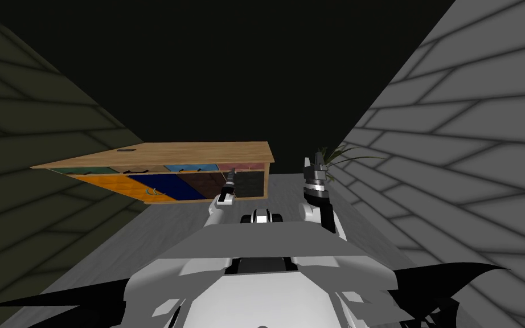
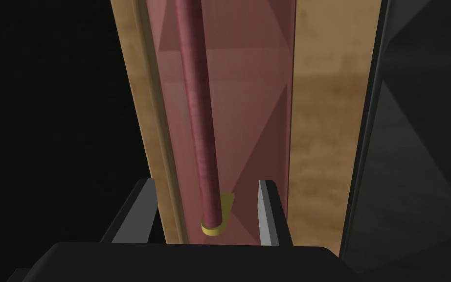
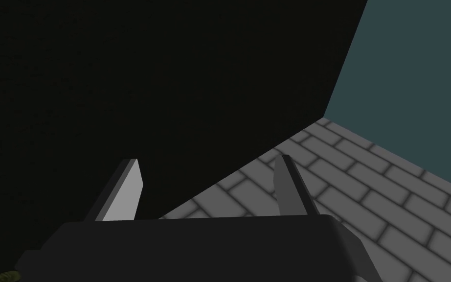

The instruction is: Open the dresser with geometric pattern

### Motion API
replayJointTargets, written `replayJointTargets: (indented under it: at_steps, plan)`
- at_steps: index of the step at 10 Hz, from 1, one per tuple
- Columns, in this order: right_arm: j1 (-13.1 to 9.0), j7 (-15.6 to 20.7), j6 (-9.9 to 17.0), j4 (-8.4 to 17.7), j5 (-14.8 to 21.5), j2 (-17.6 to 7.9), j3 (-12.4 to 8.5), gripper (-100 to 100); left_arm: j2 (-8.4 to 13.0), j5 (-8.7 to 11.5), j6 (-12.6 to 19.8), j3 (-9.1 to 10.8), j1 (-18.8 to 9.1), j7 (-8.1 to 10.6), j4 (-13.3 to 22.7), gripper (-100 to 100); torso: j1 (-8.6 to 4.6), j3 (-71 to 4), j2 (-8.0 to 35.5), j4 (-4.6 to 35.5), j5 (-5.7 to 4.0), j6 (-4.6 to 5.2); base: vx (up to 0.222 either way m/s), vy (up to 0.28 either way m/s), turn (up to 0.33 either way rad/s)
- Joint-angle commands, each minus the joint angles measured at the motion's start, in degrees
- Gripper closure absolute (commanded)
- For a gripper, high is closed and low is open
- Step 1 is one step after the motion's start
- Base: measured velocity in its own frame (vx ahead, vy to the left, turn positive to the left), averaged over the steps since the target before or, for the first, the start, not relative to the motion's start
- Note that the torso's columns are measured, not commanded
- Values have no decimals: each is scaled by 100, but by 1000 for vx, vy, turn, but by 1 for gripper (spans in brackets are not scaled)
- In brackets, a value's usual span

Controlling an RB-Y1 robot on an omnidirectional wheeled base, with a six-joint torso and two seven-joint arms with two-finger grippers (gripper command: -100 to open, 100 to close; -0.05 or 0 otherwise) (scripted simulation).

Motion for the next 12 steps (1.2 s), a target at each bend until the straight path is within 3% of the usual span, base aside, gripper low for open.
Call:
replayJointTargets:
  at_steps: [1, 3, 4, 6, 7, 8, 12]
  plan:
    - [0, 0, 0, 0, 0, 0, 0, 0, -38, -5, 47, 3, -3, -23, -13, -100, -2, -4, -11, 7, -4, 5, -19, -90, 16]
    - [0, 0, 0, 0, 0, 2, 2, 0, -61, -7, 96, 10, -23, -38, -29, -100, -37, -20, -33, -7, -12, 3, -38, -143, 13]
    - [0, 0, 0, 0, 0, 2, 2, 0, -52, -6, 76, 8, -13, -32, -26, -100, -24, -19, -31, -7, -8, 2, -20, -74, 4]
    - [1, 0, 0, 0, 0, 0, 0, 0, -7, -1, 335, 39, -154, -19, -140, -100, 30, -30, -50, -12, 8, 1, 61, -18, -10]
    - [2, 0, 0, 0, 0, 0, 0, 0, -16, -2, 275, 25, -95, -22, -156, -100, 17, -34, -56, -14, 5, 0, 41, -6, 0]
    - [1, 0, 0, 0, 0, 0, 0, 0, -45, -5, 134, 13, -42, -31, -51, 100, 5, -21, -33, -9, 2, 0, -31, 15, 13]
    - [-2, 0, 1, 1, 0, 0, 0, 0, 3, -10, 342, -21, -51, 12, -284, 100, -15, 16, 24, 14, -8, -1, -118, -2, 18]
